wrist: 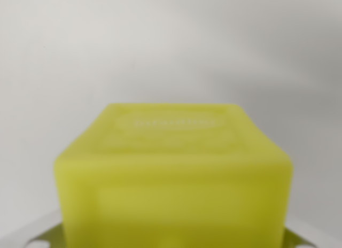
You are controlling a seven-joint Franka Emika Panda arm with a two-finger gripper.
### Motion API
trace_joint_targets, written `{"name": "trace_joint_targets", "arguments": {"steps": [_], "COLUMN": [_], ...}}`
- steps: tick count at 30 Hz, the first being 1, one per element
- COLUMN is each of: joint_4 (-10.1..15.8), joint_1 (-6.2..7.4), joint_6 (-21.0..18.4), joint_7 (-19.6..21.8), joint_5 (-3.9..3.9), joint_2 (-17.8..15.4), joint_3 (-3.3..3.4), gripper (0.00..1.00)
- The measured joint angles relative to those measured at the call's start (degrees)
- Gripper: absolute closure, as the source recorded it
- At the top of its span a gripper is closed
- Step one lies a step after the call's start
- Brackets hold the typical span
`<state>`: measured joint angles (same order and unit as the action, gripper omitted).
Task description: Pick yellow cube
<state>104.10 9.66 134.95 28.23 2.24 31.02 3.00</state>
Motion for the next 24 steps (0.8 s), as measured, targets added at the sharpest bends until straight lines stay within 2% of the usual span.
{"name": "trace_joint_targets", "arguments": {"steps": [24], "joint_4": [-1.2], "joint_1": [-0.06], "joint_6": [-6.6], "joint_7": [0.3], "joint_5": [-0.53], "joint_2": [-5.4], "joint_3": [0.00], "gripper": [1.00]}}
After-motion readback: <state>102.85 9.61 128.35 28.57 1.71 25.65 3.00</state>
